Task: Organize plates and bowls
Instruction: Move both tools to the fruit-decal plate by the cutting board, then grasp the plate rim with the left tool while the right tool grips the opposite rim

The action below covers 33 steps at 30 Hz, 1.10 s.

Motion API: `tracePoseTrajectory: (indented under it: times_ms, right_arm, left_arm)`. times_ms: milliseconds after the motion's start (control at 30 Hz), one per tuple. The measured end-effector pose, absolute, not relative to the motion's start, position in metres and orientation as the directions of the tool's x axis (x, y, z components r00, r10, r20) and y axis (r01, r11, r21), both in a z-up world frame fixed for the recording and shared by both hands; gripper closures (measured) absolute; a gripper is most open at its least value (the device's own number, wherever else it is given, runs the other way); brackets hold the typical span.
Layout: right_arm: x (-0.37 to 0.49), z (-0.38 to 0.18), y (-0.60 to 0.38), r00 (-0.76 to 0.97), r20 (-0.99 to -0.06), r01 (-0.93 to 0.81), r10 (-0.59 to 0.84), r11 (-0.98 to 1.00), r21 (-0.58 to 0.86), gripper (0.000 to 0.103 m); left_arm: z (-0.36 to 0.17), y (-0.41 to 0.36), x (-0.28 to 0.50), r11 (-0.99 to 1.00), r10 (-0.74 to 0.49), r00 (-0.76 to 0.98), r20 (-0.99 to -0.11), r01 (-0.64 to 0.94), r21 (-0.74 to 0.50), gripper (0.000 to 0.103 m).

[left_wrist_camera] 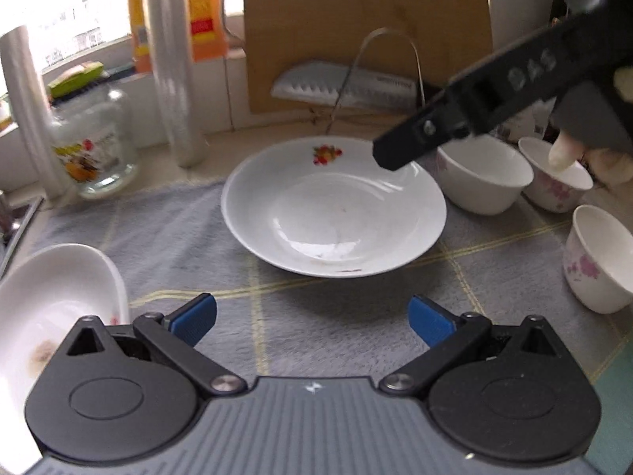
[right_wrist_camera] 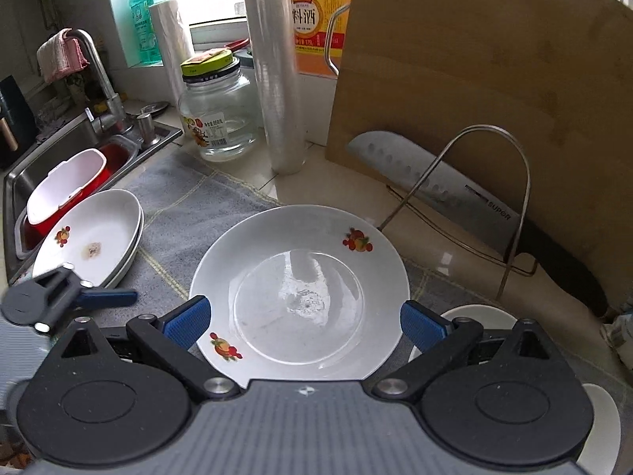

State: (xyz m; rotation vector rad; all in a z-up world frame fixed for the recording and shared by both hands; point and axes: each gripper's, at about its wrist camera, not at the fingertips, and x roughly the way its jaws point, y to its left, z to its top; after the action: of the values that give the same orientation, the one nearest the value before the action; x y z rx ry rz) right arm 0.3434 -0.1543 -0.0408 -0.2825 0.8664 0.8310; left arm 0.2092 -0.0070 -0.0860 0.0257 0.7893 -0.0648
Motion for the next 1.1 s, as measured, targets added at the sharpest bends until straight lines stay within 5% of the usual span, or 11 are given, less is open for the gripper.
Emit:
tracePoseTrajectory:
  times_ms: [267, 1100]
  right_arm:
    - [0.362, -0.059, -0.147, 0.312, -0.805, -0.767, 0.504, 0.634, 0.099, 0.000]
    - [0.444, -0.097, -0.111, 0.154, -0.855, -0.780, 0.495, 0.592, 0.202, 0.000]
  left_arm:
    - [-0.111, -0.015, 0.231, 0.996, -0.058, 0.654, -0.755, 0.087, -0.001, 0.001]
    - [-0.117, -0.008, 0.252, 0.989, -0.104, 0.710, -0.696, 0.145, -0.001, 0.000]
